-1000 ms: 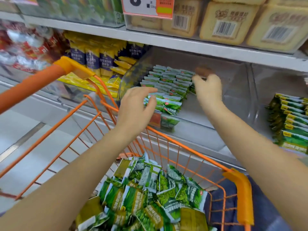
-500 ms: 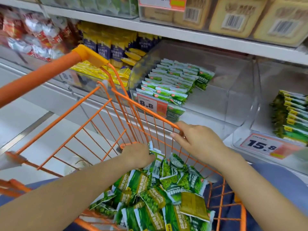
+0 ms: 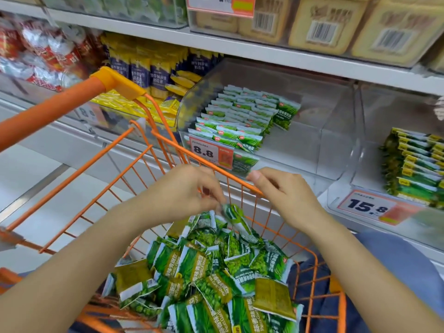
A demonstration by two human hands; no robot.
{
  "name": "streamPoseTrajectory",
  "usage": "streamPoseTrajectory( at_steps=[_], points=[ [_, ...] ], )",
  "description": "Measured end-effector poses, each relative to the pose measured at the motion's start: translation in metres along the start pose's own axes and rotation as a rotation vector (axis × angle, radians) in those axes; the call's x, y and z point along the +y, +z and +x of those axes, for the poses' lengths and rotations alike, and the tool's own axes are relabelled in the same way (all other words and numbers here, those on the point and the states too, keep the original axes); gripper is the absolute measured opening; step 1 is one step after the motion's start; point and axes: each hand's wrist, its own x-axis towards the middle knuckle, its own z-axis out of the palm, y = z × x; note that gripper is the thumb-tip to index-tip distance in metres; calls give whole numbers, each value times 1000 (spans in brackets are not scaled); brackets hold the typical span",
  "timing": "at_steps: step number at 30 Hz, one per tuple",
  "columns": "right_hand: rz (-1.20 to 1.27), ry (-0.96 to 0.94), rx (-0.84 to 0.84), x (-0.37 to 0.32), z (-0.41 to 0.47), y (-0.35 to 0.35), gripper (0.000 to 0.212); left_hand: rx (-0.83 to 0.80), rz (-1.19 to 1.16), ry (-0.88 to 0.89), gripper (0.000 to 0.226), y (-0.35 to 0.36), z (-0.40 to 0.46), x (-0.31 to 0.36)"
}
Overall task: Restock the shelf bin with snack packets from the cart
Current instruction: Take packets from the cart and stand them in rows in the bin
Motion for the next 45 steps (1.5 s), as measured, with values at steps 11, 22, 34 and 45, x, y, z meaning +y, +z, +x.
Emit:
streamPoseTrajectory(
  at_steps=[11, 22, 34, 45],
  points=[
    [759, -65, -97, -1, 2, -6, 72, 681, 212, 462, 10, 21, 0, 7],
    [843, 165, 269, 5, 30, -21, 43, 285, 301, -141, 70, 13, 54, -3],
    [523, 776, 446, 72, 156, -39, 28, 470, 520, -164, 50, 34, 74, -34],
    [361, 854, 412, 145, 221, -22, 23, 478, 507, -132, 51, 36, 78, -41]
  ],
)
